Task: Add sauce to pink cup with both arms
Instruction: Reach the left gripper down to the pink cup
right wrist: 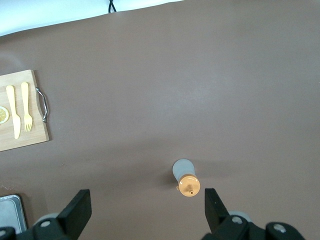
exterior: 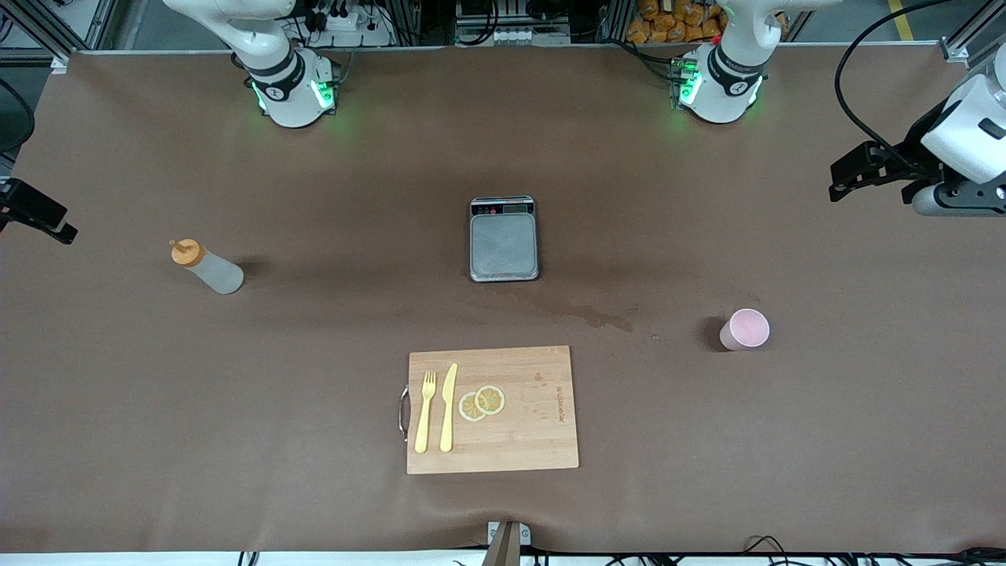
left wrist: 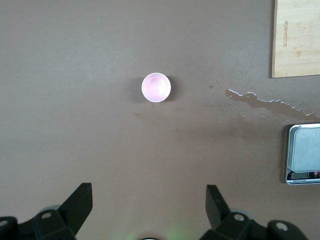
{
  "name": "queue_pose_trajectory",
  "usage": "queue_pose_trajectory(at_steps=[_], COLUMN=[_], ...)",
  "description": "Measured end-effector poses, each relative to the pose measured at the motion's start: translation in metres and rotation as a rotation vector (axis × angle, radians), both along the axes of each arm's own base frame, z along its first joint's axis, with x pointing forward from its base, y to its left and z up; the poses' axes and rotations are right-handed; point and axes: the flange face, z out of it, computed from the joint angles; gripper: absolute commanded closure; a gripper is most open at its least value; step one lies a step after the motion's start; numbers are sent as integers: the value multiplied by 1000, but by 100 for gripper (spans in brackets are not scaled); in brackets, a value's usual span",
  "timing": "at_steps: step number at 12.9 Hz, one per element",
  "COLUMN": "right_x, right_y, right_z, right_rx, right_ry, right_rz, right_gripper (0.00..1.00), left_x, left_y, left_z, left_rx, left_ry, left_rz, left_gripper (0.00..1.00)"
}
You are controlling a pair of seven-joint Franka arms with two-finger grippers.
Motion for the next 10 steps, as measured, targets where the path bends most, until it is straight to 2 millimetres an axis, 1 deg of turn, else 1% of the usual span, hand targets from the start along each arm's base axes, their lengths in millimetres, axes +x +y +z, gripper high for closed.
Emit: queue_pose_trajectory(at_steps=[7, 8, 10], right_x=[0, 0, 0], right_y=[0, -1, -8], right_z=[0, -1, -6], right_rx=[0, 0, 0], right_ry=[1, 2, 12], right_rz=[0, -2, -14], right_gripper=[0, 0, 0], left_x=[0, 1, 8], left_y=[2, 3, 9], left_z=[-1, -5, -24], left_rx=[0, 1, 3], left_ry=[5, 15, 46], left_rz=[4, 7, 18], left_gripper=[0, 0, 0])
